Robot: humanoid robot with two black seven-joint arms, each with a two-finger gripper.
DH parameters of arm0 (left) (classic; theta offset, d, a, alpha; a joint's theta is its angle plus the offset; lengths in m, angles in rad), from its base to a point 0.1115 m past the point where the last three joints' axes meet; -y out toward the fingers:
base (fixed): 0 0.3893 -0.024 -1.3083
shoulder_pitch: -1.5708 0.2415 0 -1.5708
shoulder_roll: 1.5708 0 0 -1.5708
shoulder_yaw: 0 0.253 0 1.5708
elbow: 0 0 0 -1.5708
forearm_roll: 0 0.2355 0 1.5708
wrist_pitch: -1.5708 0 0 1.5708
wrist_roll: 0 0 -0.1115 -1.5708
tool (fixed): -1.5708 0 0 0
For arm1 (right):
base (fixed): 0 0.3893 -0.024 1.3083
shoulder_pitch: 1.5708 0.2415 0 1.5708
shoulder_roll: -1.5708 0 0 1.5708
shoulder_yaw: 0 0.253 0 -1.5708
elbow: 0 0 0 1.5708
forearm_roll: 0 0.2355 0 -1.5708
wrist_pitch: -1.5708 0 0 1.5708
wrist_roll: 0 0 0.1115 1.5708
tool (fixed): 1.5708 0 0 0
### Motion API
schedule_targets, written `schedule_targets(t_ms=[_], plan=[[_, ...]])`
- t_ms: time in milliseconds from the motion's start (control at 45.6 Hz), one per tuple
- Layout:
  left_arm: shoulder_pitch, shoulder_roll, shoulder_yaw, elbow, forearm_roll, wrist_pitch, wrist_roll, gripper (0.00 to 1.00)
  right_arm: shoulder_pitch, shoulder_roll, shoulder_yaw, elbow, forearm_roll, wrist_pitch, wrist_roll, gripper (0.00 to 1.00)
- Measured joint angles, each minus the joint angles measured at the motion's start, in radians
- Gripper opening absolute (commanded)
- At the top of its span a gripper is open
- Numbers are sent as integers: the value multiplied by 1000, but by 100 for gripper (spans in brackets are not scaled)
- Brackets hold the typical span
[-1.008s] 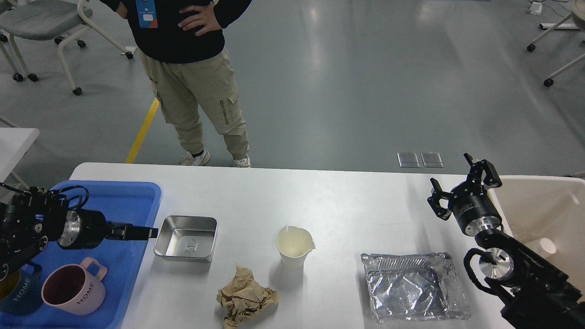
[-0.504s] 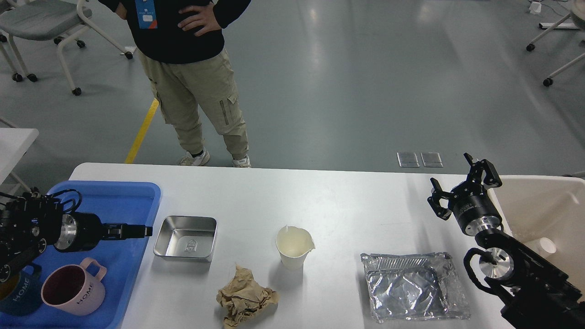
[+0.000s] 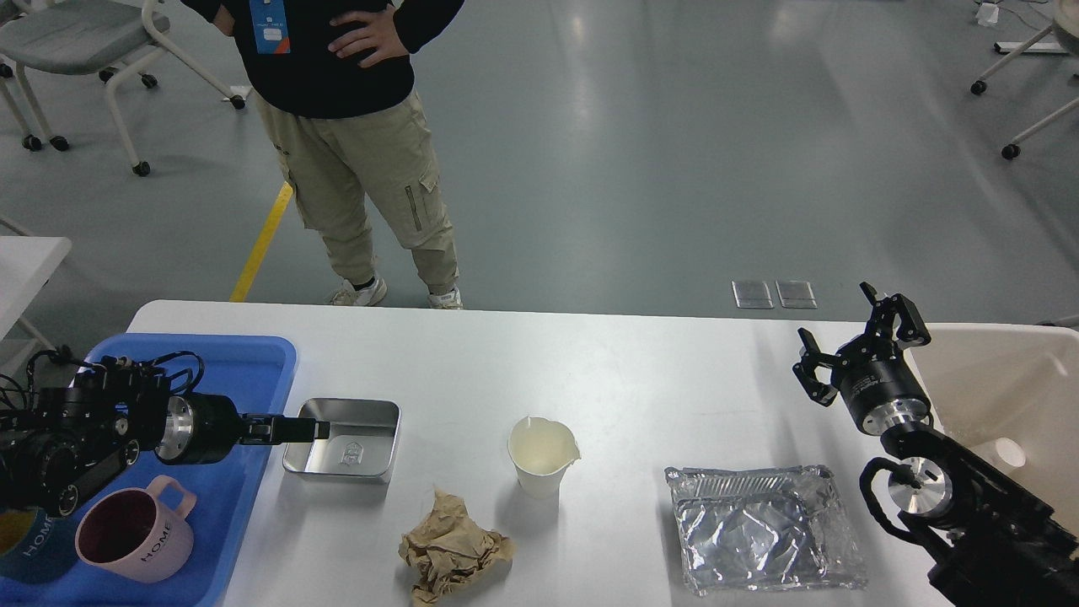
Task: Tidy desktop
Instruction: 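Extend the left gripper toward the small stainless steel tray, then grip the rim of the steel tray with the left gripper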
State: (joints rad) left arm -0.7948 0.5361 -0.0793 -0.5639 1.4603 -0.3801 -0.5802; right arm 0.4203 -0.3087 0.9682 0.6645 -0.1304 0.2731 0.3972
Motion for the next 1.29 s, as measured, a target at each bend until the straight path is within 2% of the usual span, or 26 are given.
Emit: schedule_targets(t_ms=[153,351,592,745,1096,1293], plan=[[-2,0,22,0,2,4,-45,83,0,-2,1,0,0,0,0,100],[-2,7,30,15,3,9,-72,76,0,-3,1,-2,0,0,0,100],[0,16,30,81,-11,32,-156,68,0,-5,1,-2,0,0,0,100],[2,24,29,117,-18,43,-188,67,-1,-7,2,-2,0,0,0,100],[12,14,31,175,-15,49,-196,68,-3,-13,3,0,0,0,0,100],[9,-25,90,231,-16,54,-189,67,-7,-15,4,1,0,0,0,100]])
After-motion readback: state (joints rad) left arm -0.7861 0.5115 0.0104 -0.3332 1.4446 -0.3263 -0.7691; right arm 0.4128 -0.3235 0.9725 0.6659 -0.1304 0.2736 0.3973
